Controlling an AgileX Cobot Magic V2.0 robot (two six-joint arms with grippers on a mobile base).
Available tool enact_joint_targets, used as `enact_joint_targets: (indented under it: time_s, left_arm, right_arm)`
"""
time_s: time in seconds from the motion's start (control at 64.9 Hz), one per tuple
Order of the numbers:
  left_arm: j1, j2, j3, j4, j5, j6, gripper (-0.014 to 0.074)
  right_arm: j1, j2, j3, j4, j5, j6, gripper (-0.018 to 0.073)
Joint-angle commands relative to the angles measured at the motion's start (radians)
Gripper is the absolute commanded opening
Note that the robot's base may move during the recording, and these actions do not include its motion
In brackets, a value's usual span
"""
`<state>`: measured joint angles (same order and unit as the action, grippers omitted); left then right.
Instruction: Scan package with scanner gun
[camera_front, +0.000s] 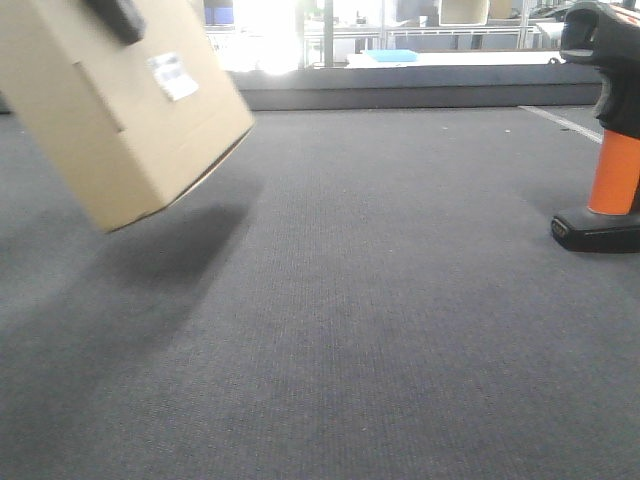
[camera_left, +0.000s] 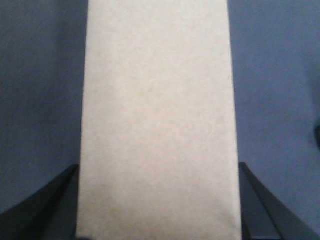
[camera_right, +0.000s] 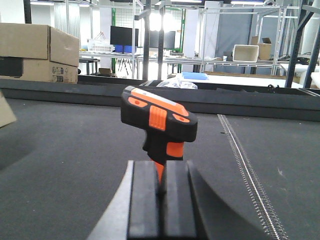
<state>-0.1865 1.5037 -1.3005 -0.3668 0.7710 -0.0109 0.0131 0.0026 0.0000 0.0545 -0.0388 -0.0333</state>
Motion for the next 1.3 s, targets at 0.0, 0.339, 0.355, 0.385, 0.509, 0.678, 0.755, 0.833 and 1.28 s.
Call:
enact_joint_targets:
  time_s: [0.0, 0.339, 0.355, 0.385, 0.509, 0.678, 0.755, 0.833, 1.28]
  left_arm:
    - [-0.017, -0.001, -0.009, -0.018, -0.085, -0.026, 0.0005]
    - [-0.022, 0.009, 0.092, -0.076, -0.193, -0.026, 0.0004]
    - [-0.022, 0.009, 0.099, -0.076, -0.193, -0.026, 0.0004]
    - [-0.022, 0.007, 0.112, -0.081, -0.190, -0.026, 0.0004]
    - [-0.022, 0.007, 0.149, -0.112, -0.179, -0.026, 0.0004]
    - [-0.027, 0.007, 0.156, -0.139, -0.171, -0.026, 0.0004]
    - [-0.029, 0.007, 0.156, -0.152, -0.187, -0.026, 0.0004]
    - [-0.037, 0.007, 0.156, -0.183, -0.207, -0.026, 0.0004]
    - [-0.128, 0.007, 0.156, -0.194, -0.340, -0.026, 0.0004]
  right_arm:
    - [0.001, -0.003, 0.000, -0.005, -0.022, 0.000, -0.0162]
    - [0.001, -0.003, 0.000, -0.005, -0.028, 0.000, -0.0162]
    - [0.001, -0.003, 0.000, -0.005, -0.039, 0.000, -0.0162]
    - [0.001, -0.003, 0.000, -0.005, -0.050, 0.000, -0.0162]
    - [0.001, -0.003, 0.000, -0.005, -0.113, 0.000, -0.0162]
    - [0.001, -0.003, -0.063, -0.005, 0.054, 0.000, -0.0162]
    - [0.001, -0.003, -0.087, -0.005, 0.098, 0.000, -0.0162]
    - [0.001, -0.003, -0.091, -0.002, 0.100, 0.000, -0.0162]
    - [0.001, 0.229, -0.156, 0.057, 0.131, 0.000, -0.0162]
